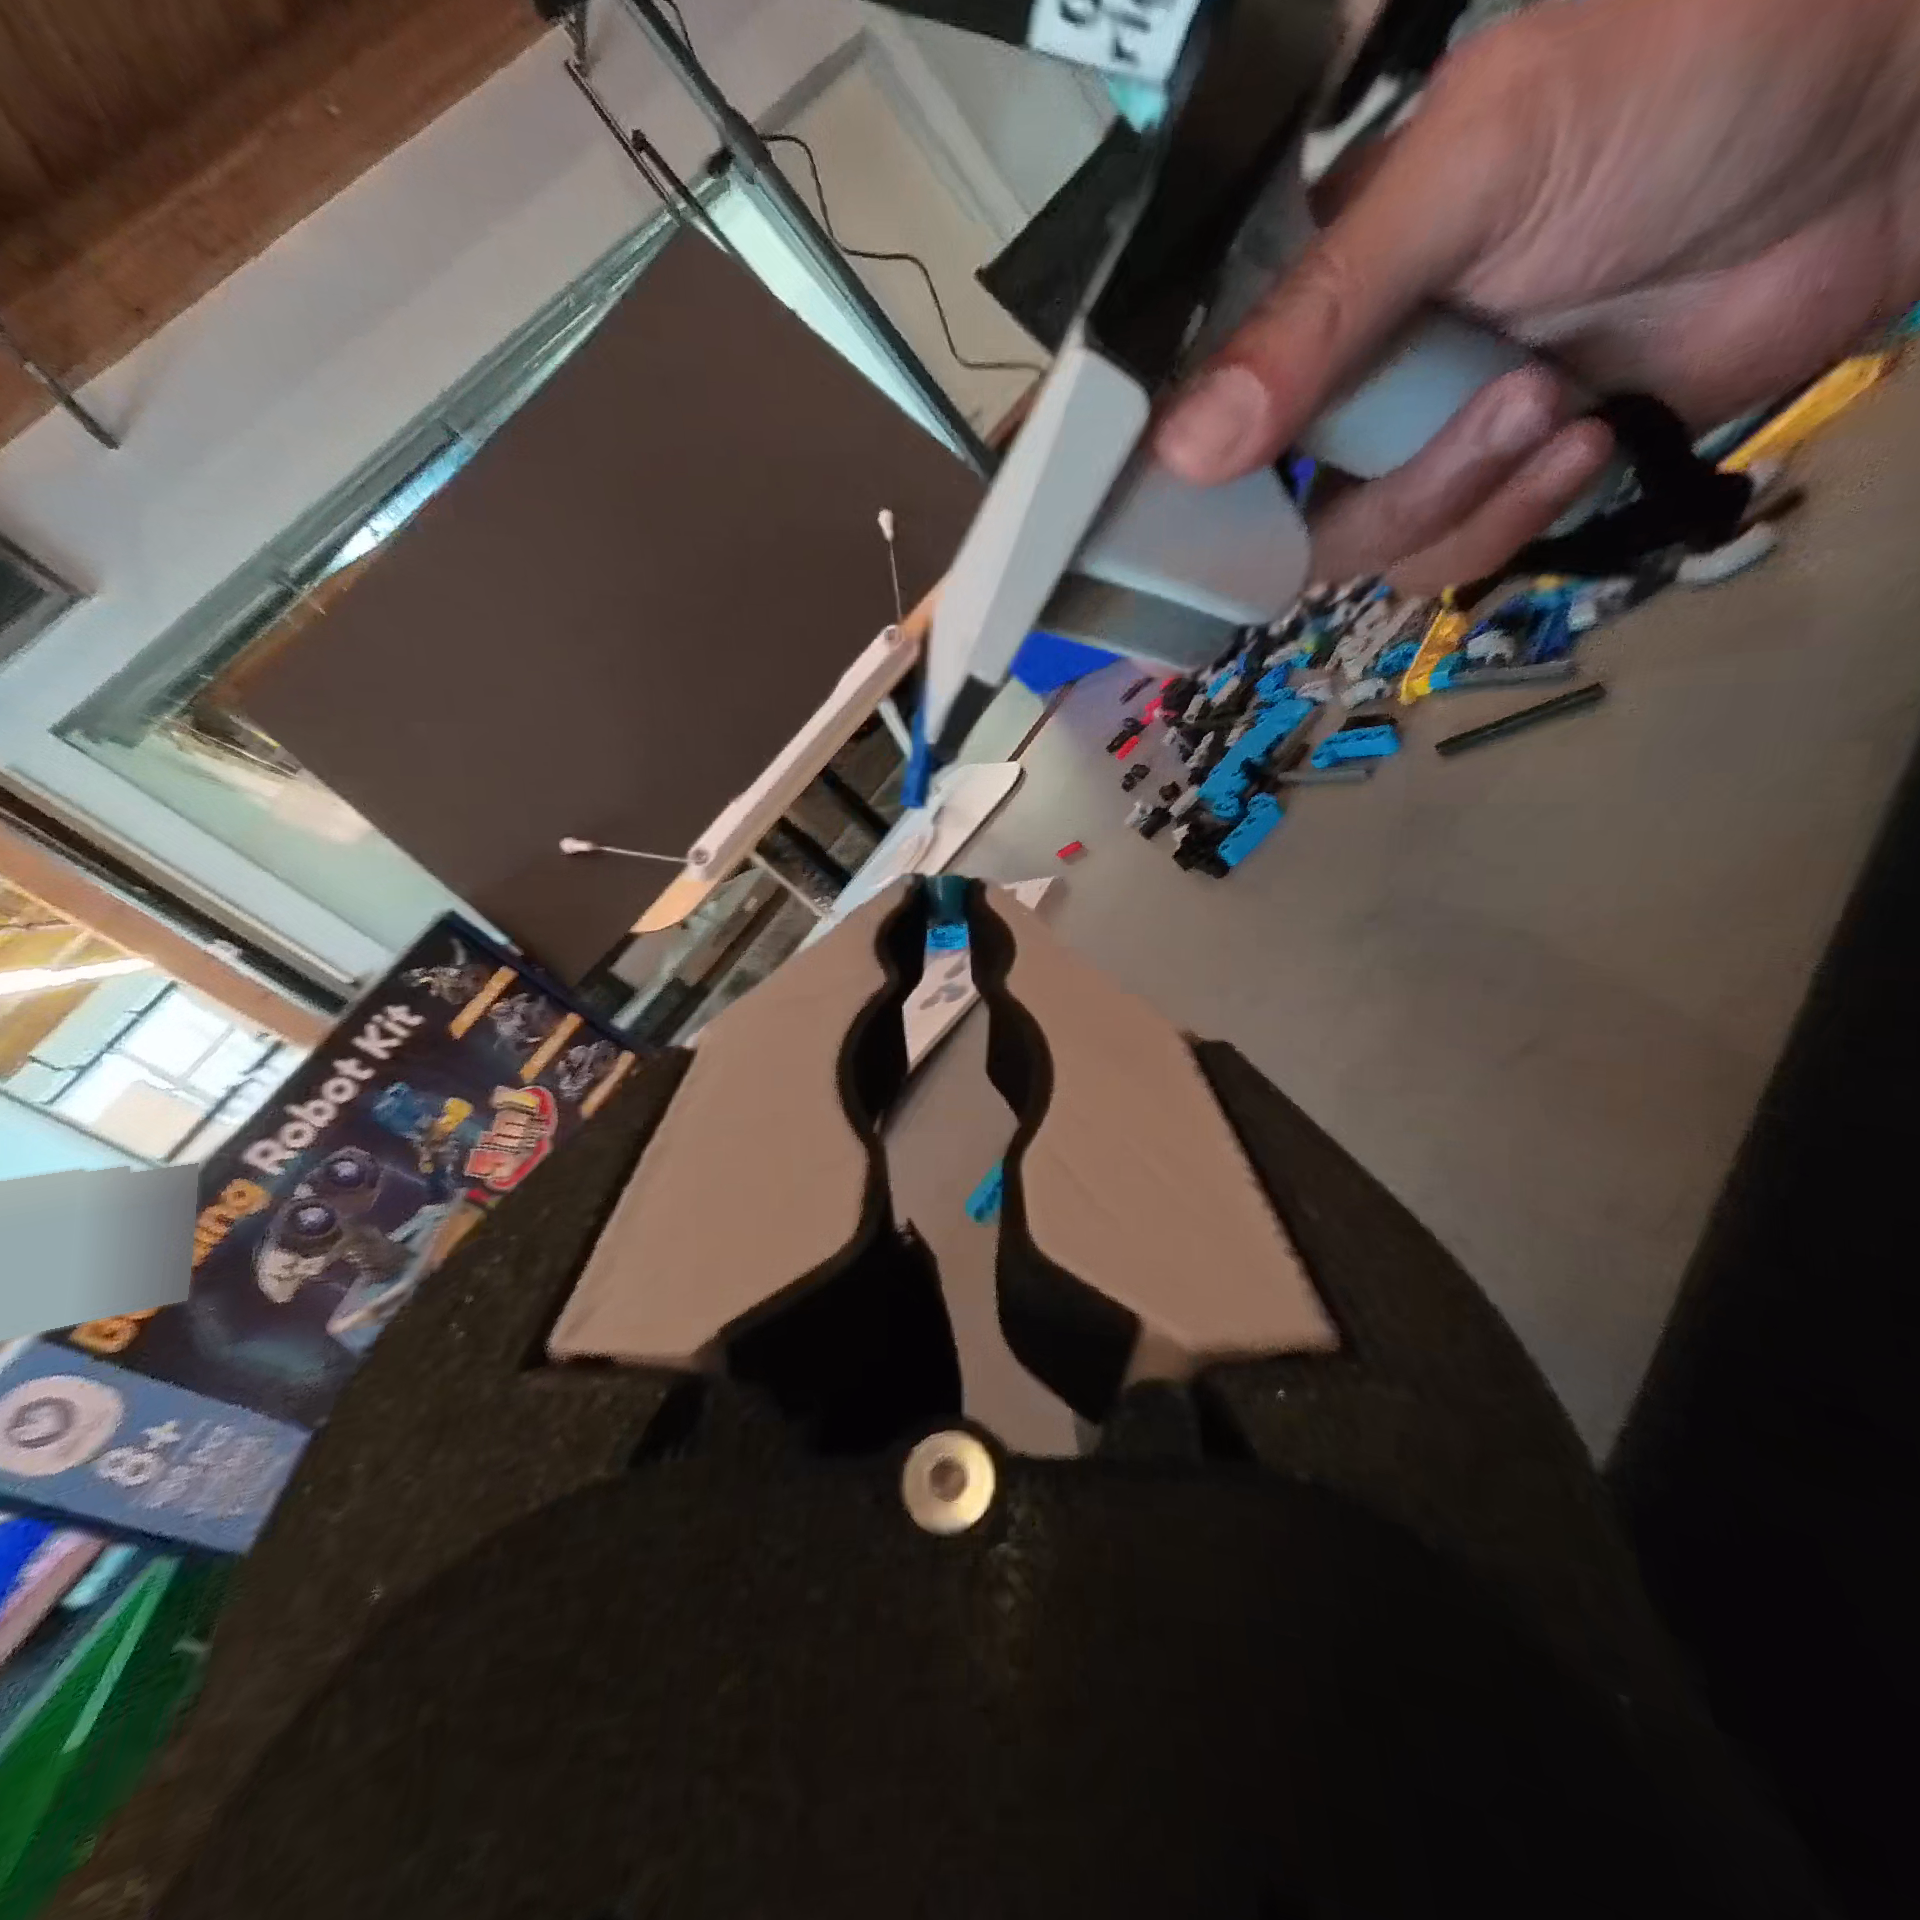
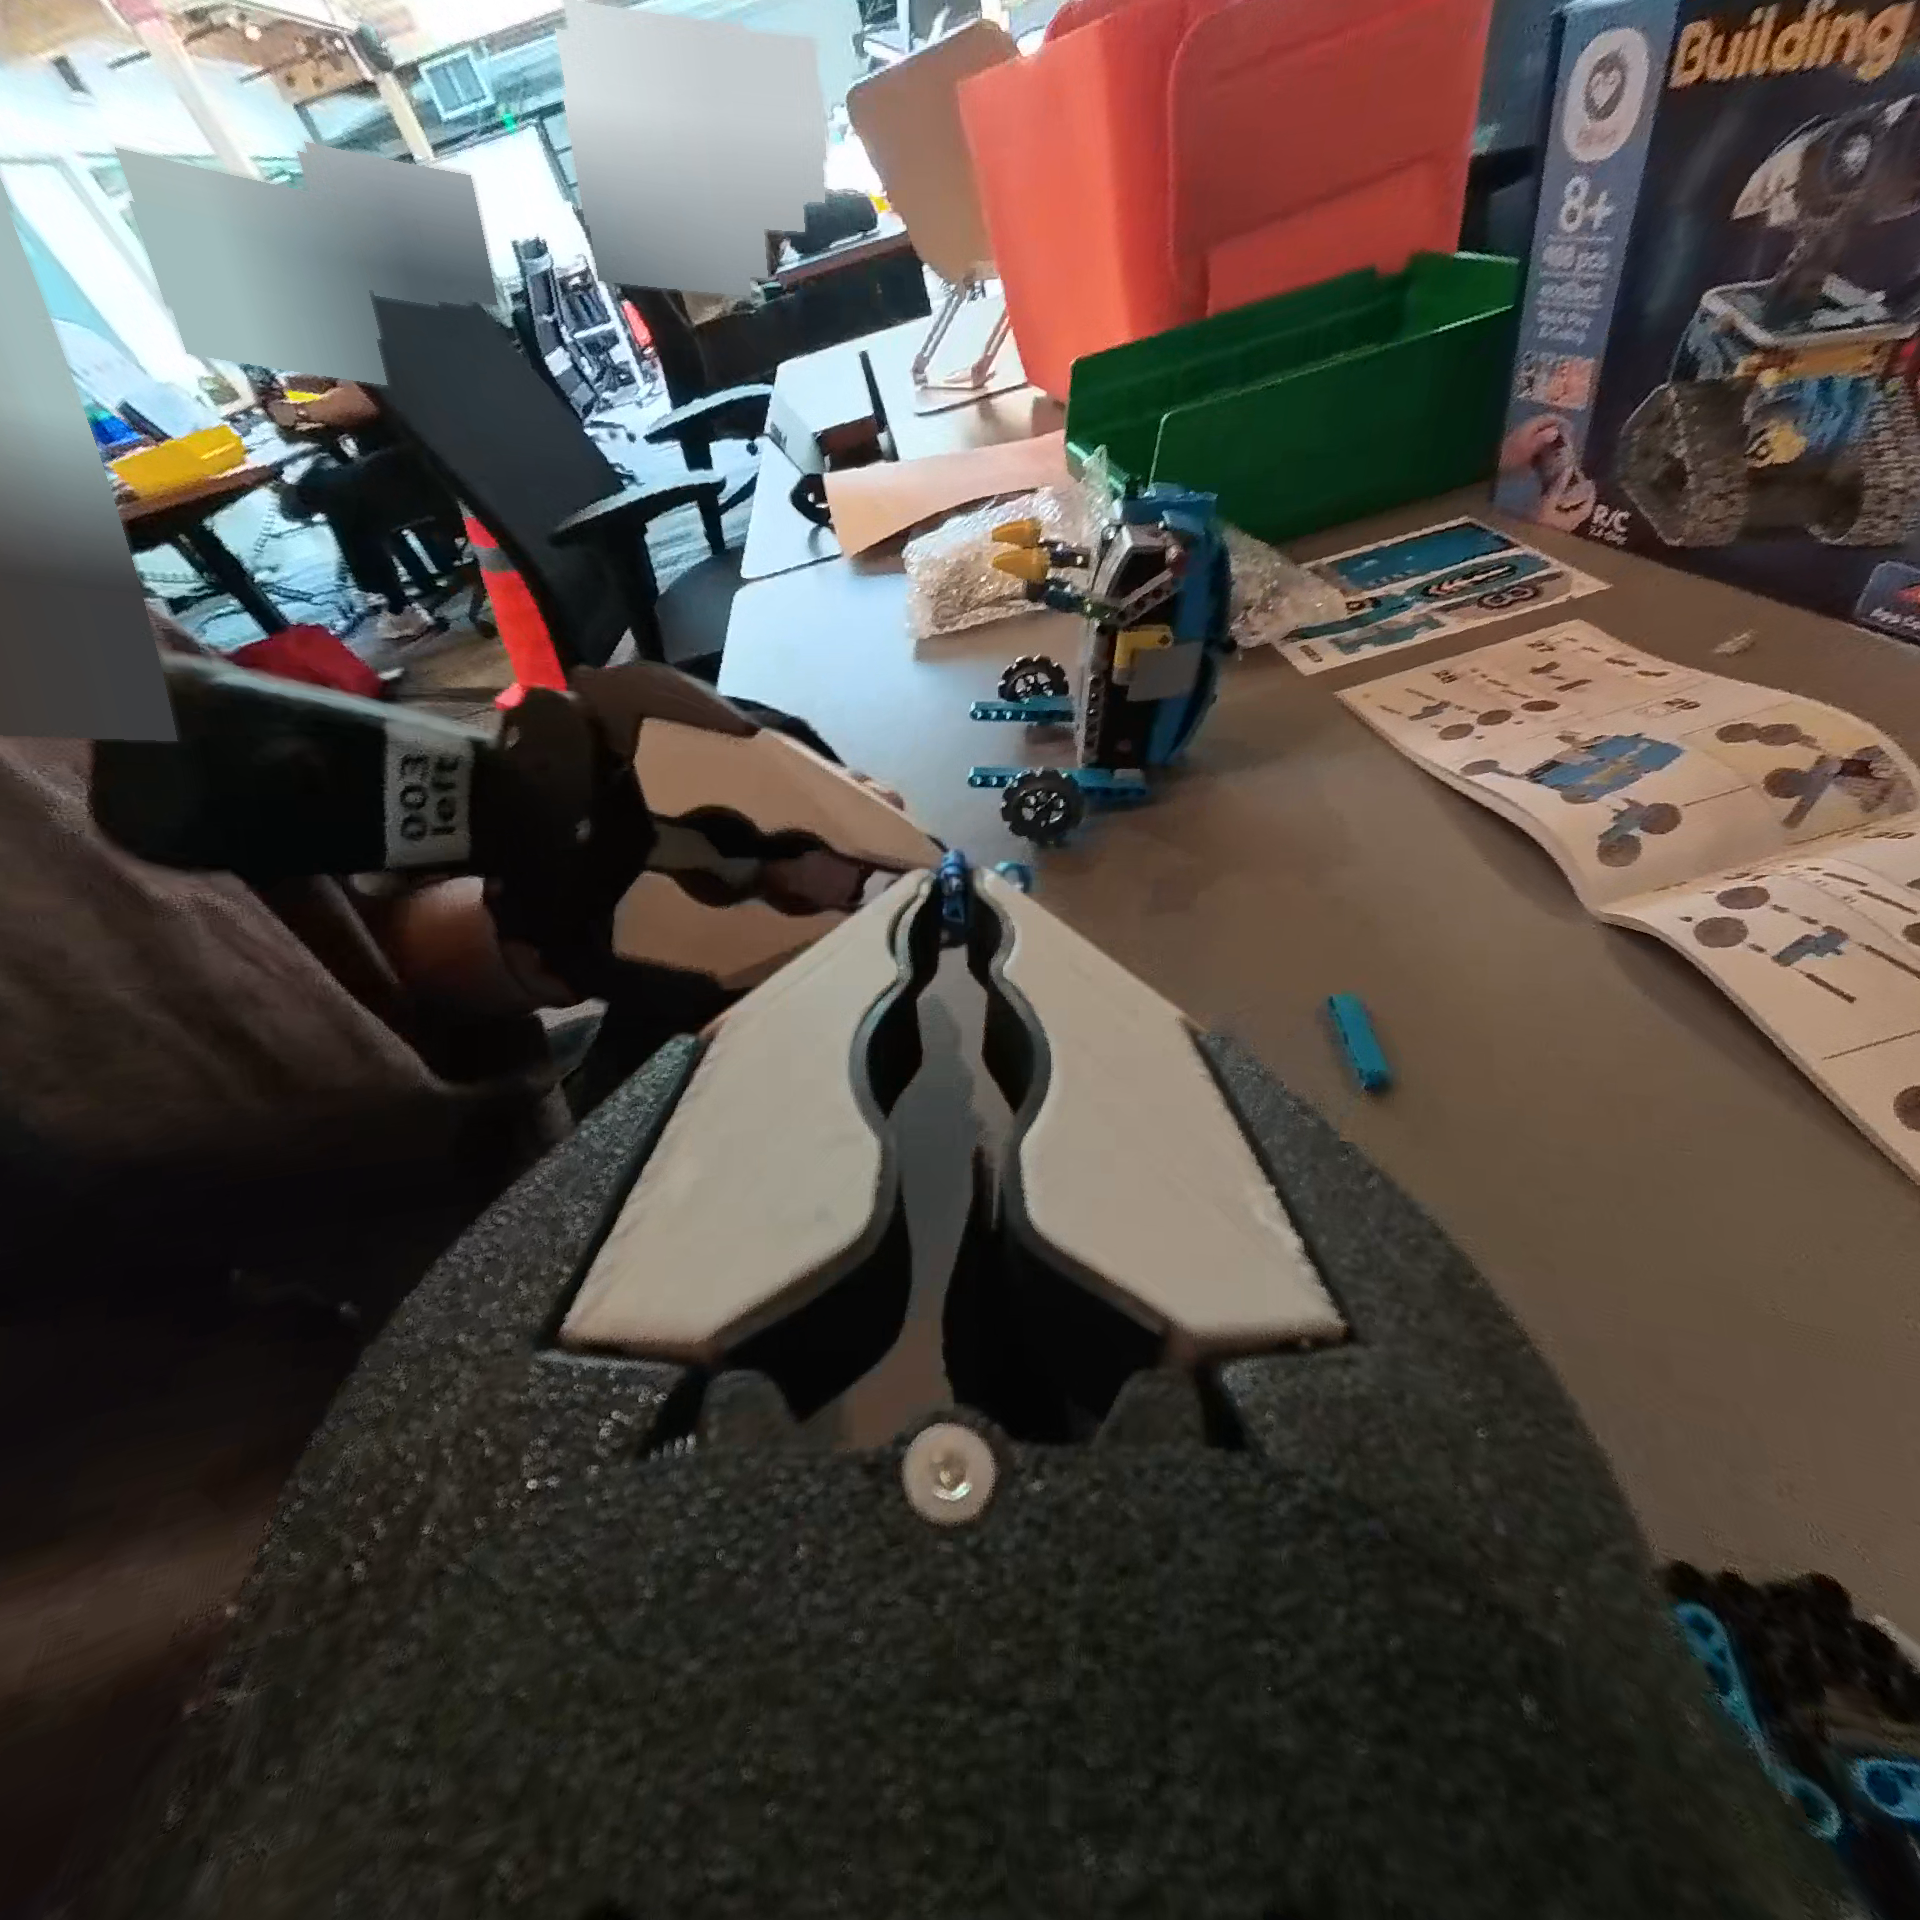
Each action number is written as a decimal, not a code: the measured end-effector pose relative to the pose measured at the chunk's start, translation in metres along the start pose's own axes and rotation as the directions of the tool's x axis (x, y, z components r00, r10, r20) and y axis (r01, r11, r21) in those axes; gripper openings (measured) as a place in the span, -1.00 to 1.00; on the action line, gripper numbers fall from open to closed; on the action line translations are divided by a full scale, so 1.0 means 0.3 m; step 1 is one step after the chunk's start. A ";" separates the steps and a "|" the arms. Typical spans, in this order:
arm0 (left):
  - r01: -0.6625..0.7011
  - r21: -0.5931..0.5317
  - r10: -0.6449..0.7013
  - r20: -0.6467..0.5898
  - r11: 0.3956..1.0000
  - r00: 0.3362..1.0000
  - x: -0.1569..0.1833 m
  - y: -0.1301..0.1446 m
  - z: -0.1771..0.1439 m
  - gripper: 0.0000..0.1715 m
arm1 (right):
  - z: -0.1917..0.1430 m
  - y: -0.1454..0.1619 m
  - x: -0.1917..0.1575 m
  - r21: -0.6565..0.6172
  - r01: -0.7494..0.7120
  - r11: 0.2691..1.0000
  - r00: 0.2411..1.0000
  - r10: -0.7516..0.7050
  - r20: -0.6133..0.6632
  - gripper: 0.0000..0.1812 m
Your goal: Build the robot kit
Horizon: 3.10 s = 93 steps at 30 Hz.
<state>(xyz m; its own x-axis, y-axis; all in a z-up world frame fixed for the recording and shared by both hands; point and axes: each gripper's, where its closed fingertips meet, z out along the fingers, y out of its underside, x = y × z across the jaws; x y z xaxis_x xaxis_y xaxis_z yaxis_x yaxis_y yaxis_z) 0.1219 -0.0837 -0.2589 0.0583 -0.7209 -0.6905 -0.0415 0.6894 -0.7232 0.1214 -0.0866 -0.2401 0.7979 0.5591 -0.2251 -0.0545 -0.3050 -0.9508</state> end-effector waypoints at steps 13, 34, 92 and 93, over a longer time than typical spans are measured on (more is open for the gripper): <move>0.106 0.061 -0.099 -0.099 0.993 0.990 0.030 -0.034 -0.028 -0.94 | 0.016 0.060 -0.050 -0.046 -0.149 0.988 0.976 0.154 0.155 -0.96; 0.158 0.041 -0.147 -0.198 0.987 0.969 0.075 -0.033 -0.038 -0.94 | 0.019 0.112 -0.063 -0.257 -0.057 0.965 0.979 0.104 0.173 -0.96; 0.955 -0.226 -0.837 -0.546 0.193 0.040 -0.046 0.002 -0.080 -0.94 | 0.134 0.050 -0.001 -0.391 0.751 0.532 0.489 -0.846 -0.212 -0.79; 0.956 -0.222 -0.837 -0.545 0.193 0.042 -0.047 0.002 -0.079 -0.94 | 0.135 0.048 0.001 -0.388 0.747 0.540 0.491 -0.842 -0.225 -0.80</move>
<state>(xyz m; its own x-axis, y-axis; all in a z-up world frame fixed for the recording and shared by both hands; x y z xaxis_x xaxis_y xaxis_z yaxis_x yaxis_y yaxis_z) 0.0973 -0.0748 -0.2498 -0.5064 -0.6462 0.5709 -0.1739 -0.5720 -0.8016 0.0967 -0.0597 -0.2626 0.5729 0.3576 0.7376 0.7995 -0.0456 -0.5989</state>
